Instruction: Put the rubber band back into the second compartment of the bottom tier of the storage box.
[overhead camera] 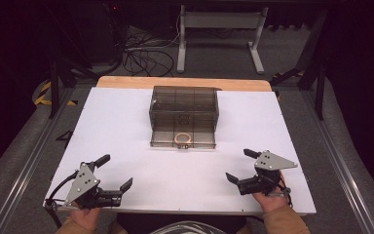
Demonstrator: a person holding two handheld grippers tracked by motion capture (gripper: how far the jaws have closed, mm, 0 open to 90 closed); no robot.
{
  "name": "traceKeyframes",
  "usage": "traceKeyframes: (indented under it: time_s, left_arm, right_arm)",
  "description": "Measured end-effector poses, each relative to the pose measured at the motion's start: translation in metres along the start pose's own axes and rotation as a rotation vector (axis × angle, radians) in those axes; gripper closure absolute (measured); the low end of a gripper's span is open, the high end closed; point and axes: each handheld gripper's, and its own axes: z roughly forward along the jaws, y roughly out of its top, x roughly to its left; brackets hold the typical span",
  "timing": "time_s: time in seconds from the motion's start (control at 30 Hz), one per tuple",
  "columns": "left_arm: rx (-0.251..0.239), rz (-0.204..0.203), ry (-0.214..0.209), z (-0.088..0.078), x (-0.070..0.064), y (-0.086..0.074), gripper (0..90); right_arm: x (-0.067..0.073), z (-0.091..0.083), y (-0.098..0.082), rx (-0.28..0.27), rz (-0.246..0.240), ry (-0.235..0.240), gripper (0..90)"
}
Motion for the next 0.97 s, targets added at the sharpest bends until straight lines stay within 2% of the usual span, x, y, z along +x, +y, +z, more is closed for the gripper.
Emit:
traceKeyframes:
  time_s: [0.17,0.2,0.27,0.4,0.57,0.97]
  left_arm:
    - [0.004,-0.001,-0.003,0.001,0.000,-0.001,1.8]
    - [0.011,0.012,-0.003,0.001,0.001,0.000,1.8]
    - [0.009,0.006,-0.004,0.002,0.000,-0.001,1.8]
    - [0.009,0.006,-0.001,0.002,0.001,-0.002,1.8]
    - [0.009,0.006,-0.003,0.003,0.002,-0.002,1.8]
    - [0.012,0.009,-0.002,0.003,0.002,-0.002,1.8]
  right_arm:
    - [-0.001,0.000,-0.010,0.015,0.005,-0.008,0.0]
    - [-0.002,0.001,-0.012,0.016,0.000,-0.014,0.0]
    - [-0.003,0.001,-0.012,0.029,-0.015,-0.033,0.0]
    - [-0.005,0.001,-0.016,0.020,0.011,-0.031,0.0]
    - [-0.008,0.006,-0.020,0.050,0.046,-0.011,0.0]
    - [-0.007,0.006,-0.020,0.035,0.041,-0.009,0.0]
